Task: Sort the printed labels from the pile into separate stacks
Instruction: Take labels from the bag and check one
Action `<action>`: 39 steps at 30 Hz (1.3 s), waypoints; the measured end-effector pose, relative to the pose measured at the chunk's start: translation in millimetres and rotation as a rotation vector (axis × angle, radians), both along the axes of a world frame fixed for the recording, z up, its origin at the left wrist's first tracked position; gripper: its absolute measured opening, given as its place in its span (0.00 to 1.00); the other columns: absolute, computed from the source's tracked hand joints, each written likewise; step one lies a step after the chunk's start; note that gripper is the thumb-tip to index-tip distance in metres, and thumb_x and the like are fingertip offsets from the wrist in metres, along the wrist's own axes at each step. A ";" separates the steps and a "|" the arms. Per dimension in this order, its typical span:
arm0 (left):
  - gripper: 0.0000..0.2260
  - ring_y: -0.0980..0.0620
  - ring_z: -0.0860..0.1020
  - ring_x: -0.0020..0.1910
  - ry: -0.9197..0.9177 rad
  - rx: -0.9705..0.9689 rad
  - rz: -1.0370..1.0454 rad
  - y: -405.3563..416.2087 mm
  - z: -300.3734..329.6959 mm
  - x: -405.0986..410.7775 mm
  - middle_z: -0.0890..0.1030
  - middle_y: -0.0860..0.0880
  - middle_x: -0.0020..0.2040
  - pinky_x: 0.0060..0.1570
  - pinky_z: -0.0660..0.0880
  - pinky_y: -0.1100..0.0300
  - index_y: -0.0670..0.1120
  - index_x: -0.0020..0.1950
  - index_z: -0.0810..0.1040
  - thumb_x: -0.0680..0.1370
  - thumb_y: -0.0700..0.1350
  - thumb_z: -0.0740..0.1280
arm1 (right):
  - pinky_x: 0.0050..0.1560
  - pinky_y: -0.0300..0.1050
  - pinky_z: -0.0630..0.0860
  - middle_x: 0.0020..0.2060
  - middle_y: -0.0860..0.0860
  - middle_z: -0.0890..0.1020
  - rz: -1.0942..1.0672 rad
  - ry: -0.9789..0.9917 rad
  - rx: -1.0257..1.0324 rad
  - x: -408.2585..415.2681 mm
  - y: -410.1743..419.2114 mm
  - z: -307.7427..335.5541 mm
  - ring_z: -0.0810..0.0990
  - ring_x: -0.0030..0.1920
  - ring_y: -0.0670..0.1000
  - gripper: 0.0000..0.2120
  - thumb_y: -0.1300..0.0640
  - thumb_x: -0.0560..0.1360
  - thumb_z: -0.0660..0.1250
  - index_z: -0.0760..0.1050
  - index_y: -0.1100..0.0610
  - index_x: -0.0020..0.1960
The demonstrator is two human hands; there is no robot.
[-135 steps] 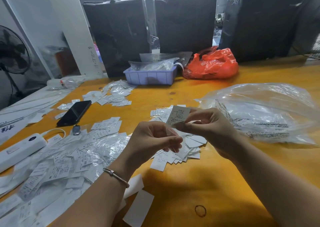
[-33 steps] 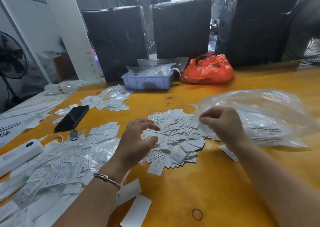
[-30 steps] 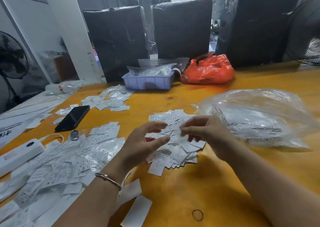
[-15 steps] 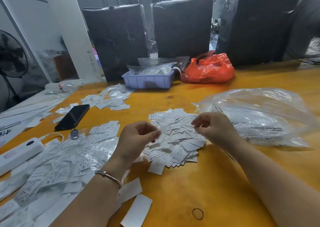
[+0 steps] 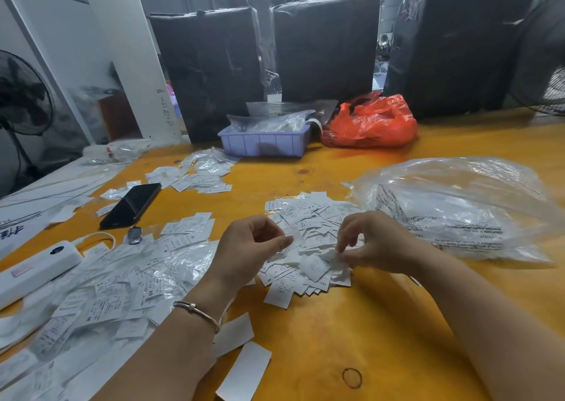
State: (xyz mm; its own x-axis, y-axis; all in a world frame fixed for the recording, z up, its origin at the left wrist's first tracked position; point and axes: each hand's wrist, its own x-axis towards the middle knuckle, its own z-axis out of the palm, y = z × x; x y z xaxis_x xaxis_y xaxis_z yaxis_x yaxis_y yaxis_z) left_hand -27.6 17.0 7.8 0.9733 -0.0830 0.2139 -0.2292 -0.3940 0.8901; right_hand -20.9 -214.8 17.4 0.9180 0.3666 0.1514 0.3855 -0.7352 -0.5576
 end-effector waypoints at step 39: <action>0.09 0.52 0.81 0.41 0.015 -0.114 -0.321 -5.7 6.7 -8.7 0.84 0.45 0.40 0.42 0.78 0.63 0.41 0.44 0.85 0.70 0.46 0.75 | 0.34 0.39 0.71 0.33 0.59 0.81 0.089 0.275 0.755 -14.9 28.0 1.9 0.76 0.34 0.51 0.05 0.65 0.72 0.69 0.83 0.65 0.40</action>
State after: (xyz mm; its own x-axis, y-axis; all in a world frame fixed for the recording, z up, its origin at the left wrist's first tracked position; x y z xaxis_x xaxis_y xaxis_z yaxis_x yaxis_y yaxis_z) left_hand -36.2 11.3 14.5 0.9047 -0.3619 0.2248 -0.3116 -0.2021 0.9285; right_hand -35.8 -186.8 19.3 0.9306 0.3291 0.1603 0.2017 -0.0956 -0.9748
